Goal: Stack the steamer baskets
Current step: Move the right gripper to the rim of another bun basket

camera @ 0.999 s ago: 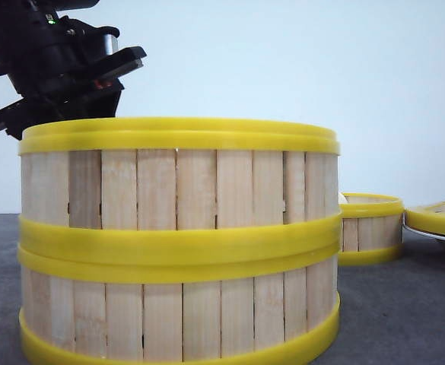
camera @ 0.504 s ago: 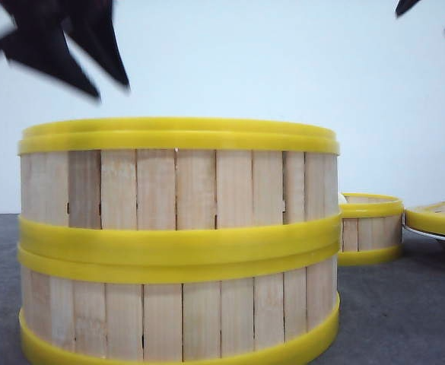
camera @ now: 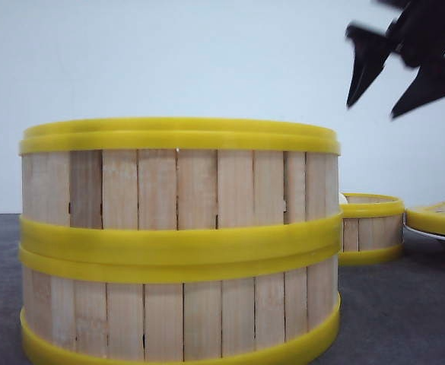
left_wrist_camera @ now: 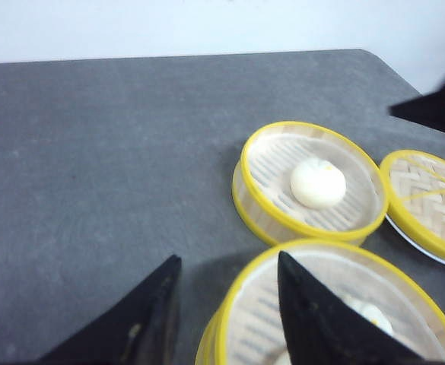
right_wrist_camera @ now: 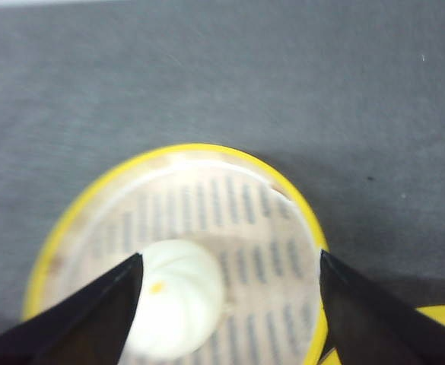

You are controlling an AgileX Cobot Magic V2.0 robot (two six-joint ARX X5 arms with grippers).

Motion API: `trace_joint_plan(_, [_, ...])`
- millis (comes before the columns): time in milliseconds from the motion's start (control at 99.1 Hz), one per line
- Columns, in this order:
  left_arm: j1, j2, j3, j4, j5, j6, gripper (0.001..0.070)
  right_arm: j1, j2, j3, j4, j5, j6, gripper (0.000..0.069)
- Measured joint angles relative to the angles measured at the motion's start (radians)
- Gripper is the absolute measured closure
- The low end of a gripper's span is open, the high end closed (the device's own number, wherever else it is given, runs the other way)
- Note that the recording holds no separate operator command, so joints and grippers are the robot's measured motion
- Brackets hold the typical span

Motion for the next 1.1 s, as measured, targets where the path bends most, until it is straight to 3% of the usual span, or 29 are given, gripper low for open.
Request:
trace_joint_plan(333, [0.000, -0.166, 0.000, -0.082, 0.002, 0.000, 0.0481, -0.002, 0.243, 0.078, -0.010, 0.086, 0.000, 0.0310])
trace_joint_plan(635, [0.000, -0.247, 0.000, -0.130, 0.001, -0.001, 0.0481, -0.014, 0.308, 0.080, 0.026, 0.116, 0.003, 0.0418])
trace_joint_plan(847, [0.000, -0.253, 0.000, -0.148, 0.002, -0.004, 0.0481, -0.029, 0.340, 0.080, 0.024, 0.128, 0.005, 0.0446])
trace_joint_plan(1099, [0.000, -0.253, 0.000, -0.149, 0.002, -0.004, 0.0481, -0.038, 0.344, 0.080, 0.020, 0.136, 0.006, 0.0594])
